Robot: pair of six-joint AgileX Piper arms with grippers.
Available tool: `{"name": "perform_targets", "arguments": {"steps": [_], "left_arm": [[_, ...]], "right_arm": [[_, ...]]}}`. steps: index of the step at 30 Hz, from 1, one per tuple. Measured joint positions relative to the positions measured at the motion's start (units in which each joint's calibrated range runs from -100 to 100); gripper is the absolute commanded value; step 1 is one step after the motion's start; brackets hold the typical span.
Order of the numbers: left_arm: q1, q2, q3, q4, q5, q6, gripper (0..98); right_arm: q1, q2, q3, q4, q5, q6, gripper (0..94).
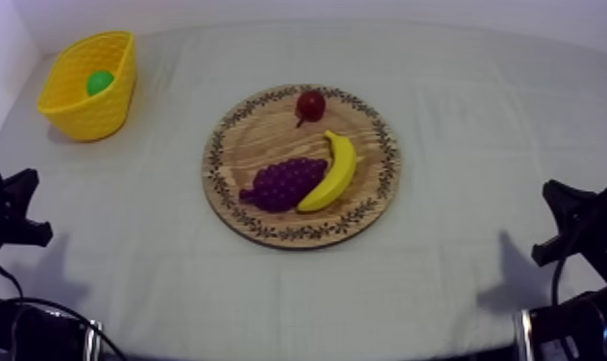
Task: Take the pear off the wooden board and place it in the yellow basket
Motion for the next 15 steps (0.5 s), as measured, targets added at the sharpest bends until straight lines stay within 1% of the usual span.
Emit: {"name": "perform_targets", "arguments": {"steps": [4,6,11,15], "left_arm": [[-0.11,-5.47,4.63,-0.18,-0.98,-0.09,0.0],[-0.52,-7.85,6.96,-0.91,-1.23,0.10,0.0],[-1.16,-10.57,9.96,-2.70,-1.51,2.66,0.0],[-1.91,-10.81,10.60,-3.11,-1.51,3.96,0.0]], "right_arm": [[0.00,0.00,0.00,0.00,0.00,0.00,0.4],[0.00,0.00,0.00,0.00,0.00,0.00,0.4],[0.00,0.00,0.00,0.00,0.00,0.05,0.4],[0.00,0.00,0.00,0.00,0.00,0.02,0.4]]}}
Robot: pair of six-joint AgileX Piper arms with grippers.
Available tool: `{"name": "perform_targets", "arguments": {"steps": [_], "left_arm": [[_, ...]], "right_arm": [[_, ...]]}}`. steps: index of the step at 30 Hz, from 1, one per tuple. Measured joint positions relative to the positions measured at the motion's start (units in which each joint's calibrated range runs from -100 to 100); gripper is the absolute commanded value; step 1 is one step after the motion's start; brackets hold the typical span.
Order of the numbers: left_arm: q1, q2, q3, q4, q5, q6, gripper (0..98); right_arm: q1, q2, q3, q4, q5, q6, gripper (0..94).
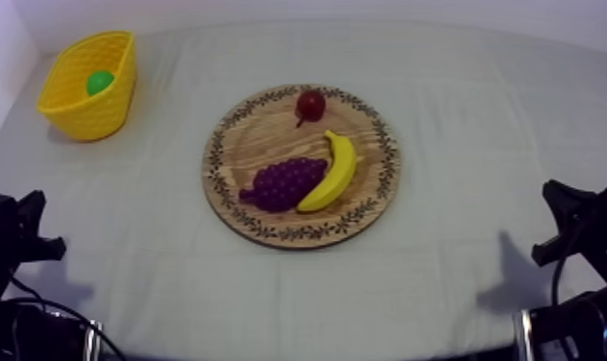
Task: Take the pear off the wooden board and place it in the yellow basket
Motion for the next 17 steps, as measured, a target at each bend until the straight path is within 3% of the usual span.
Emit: {"name": "perform_targets", "arguments": {"steps": [9,17], "left_arm": [[-0.56,-0.07,2.47,-0.72,-7.45,7.45,0.0],[-0.56,-0.07,2.75,-0.79,-8.33,12.77,0.0]], "right_arm": [[0.00,0.00,0.00,0.00,0.00,-0.03,0.4],[0.00,0.00,0.00,0.00,0.00,-0.06,0.4]]}}
